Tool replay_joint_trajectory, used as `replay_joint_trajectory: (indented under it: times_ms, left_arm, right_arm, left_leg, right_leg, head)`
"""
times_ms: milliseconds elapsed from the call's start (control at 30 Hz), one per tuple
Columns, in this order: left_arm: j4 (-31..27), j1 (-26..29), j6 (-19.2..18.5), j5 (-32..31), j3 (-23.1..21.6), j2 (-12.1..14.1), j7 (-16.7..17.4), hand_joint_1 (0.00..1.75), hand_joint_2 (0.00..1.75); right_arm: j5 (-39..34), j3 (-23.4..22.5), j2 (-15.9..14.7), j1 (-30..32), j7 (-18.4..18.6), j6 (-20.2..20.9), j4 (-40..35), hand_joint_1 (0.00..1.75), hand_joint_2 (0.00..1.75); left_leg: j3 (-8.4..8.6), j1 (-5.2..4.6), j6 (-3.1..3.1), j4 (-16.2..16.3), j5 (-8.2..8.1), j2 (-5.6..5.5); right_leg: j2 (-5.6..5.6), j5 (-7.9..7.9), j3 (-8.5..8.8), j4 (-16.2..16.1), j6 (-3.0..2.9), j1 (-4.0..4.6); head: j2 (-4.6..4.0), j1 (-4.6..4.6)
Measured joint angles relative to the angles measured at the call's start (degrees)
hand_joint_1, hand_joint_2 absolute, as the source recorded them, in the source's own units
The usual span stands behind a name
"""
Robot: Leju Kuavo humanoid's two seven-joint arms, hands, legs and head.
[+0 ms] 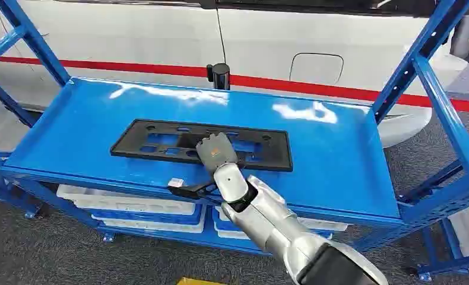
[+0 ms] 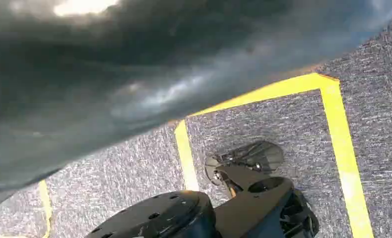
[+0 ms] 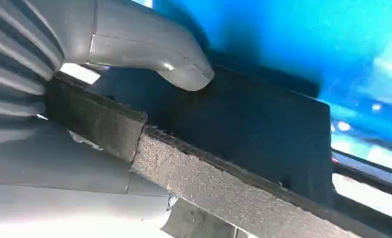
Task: Take the parts from the cabinet and place them on the table.
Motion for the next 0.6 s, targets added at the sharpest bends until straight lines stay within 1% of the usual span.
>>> replay_joint_trajectory:
  times_ms: [67, 133, 167, 200, 233, 267, 300, 367, 433, 467, 533, 567, 600]
  left_arm:
    - [0.0, 0.0, 0.0, -0.4, 0.1, 0.0, 0.0, 0.0, 0.0]
    - [0.0, 0.0, -0.1, -1.2, 0.2, 0.0, -0.1, 0.0, 0.0]
    - [0.0, 0.0, -0.1, -1.4, 0.3, 0.0, -0.2, 0.0, 0.0]
    - [0.0, 0.0, -0.1, -1.7, 0.3, 0.0, -0.2, 0.0, 0.0]
    - [0.0, 0.0, -0.1, -1.9, 0.4, 0.0, -0.4, 0.0, 0.0]
    - [0.0, 0.0, -0.1, -1.9, 0.4, 0.0, -0.5, 0.0, 0.0]
    - [0.0, 0.0, -0.1, -2.0, 0.5, -0.1, -0.5, 0.0, 0.0]
    - [0.0, 0.0, -0.1, -2.0, 0.5, -0.1, -0.6, 0.0, 0.0]
    - [0.0, 0.0, 0.0, -2.0, 0.6, -0.1, -0.7, 0.0, 0.0]
    - [0.0, 0.0, 0.0, -2.0, 0.7, -0.1, -0.7, 0.0, 1.75]
    - [0.0, 0.1, 0.0, -2.2, 1.1, -0.1, -0.7, 0.0, 1.75]
    - [0.0, 0.2, 0.0, -2.5, 1.2, -0.2, -0.7, 0.0, 1.75]
    - [0.0, 0.2, 0.1, -2.9, 1.2, -0.2, -0.6, 0.0, 1.75]
  right_arm:
    - [-0.8, -0.1, -0.1, 0.5, -0.6, -4.6, -0.2, 1.75, 1.75]
    - [-1.7, -0.8, -0.8, 2.0, -2.3, -14.4, -2.7, 1.75, 1.75]
    - [-2.7, -1.4, -1.3, 3.0, -3.6, -17.8, -5.1, 1.75, 1.75]
    - [-3.9, -2.1, -1.8, 4.1, -5.1, -20.1, -7.6, 1.75, 1.75]
    - [-5.8, -3.0, -2.5, 5.4, -7.2, -21.9, -11.1, 1.75, 1.75]
    - [-6.9, -3.7, -2.9, 6.2, -8.5, -22.8, -13.5, 1.75, 1.75]
    - [-7.7, -4.6, -3.5, 7.4, -9.3, -23.3, -16.6, 1.75, 1.75]
    - [-8.5, -5.6, -4.4, 8.5, -10.1, -23.4, -20.3, 1.75, 1.75]
    - [-12.2, -6.5, -5.2, 9.9, -12.7, -25.4, -23.3, 1.75, 1.75]
    - [-15.6, -7.2, -5.6, 11.2, -15.2, -27.2, -25.5, 1.75, 1.75]
    - [-24.0, -8.5, -6.6, 14.6, -21.6, -30.9, -32.4, 1.75, 1.75]
    - [-28.9, -9.3, -7.0, 15.7, -25.2, -32.0, -35.9, 1.75, 1.75]
    - [-33.3, -10.1, -7.4, 16.5, -28.1, -32.1, -38.9, 1.75, 1.75]
  left_leg:
    - [0.0, 0.0, 0.0, 0.0, 0.0, 0.0]
    - [-0.03, 0.0, 0.0, 0.0, 0.0, 0.0]
    - [-0.04, 0.0, 0.0, 0.0, 0.0, 0.0]
    - [-0.04, 0.0, 0.0, 0.0, 0.0, -0.01]
    - [-0.06, 0.0, 0.0, 0.0, 0.0, -0.04]
    - [-0.08, 0.0, 0.0, 0.0, 0.0, -0.04]
    - [-0.08, 0.0, 0.0, 0.0, -0.01, -0.03]
    - [-0.07, 0.0, 0.0, 0.0, -0.02, -0.01]
    - [-0.06, -0.01, 0.0, 0.0, -0.02, 0.0]
    - [-0.06, -0.01, 0.0, 0.0, -0.01, -0.02]
    - [-0.12, -0.01, 0.0, 0.0, -0.01, -0.08]
    - [-0.12, -0.01, 0.01, 0.0, -0.02, -0.06]
    - [-0.12, -0.01, 0.01, 0.0, -0.02, -0.05]
  right_leg:
    - [0.0, 0.0, -0.01, 0.0, 0.0, 0.0]
    - [0.0, 0.0, -0.05, 0.0, 0.0, 0.0]
    - [0.0, 0.0, -0.06, 0.0, 0.0, 0.0]
    - [0.0, 0.0, -0.06, 0.0, 0.0, 0.0]
    - [-0.01, 0.0, -0.06, 0.0, 0.0, 0.0]
    - [-0.01, 0.0, -0.06, 0.0, 0.0, 0.0]
    - [-0.01, 0.0, -0.06, 0.0, 0.0, -0.01]
    - [0.0, 0.0, -0.07, 0.0, 0.0, -0.01]
    - [0.0, 0.0, -0.06, 0.0, 0.0, -0.01]
    - [0.0, 0.0, -0.06, 0.0, 0.0, -0.01]
    - [-0.04, 0.0, -0.08, 0.0, 0.0, -0.02]
    - [-0.02, 0.0, -0.11, 0.0, 0.0, -0.03]
    - [-0.01, 0.0, -0.11, 0.0, 0.0, -0.03]
  head:
    - [0.0, 0.0]
    - [0.0, -0.02]
    - [0.0, 0.0]
    - [0.0, 0.0]
    - [0.0, -0.02]
    - [0.0, 0.0]
    - [0.0, 0.0]
    - [0.0, 0.0]
    - [0.0, -0.02]
    - [0.0, 0.0]
    - [0.0, 0.0]
    - [0.0, -0.02]
    - [0.0, -0.04]
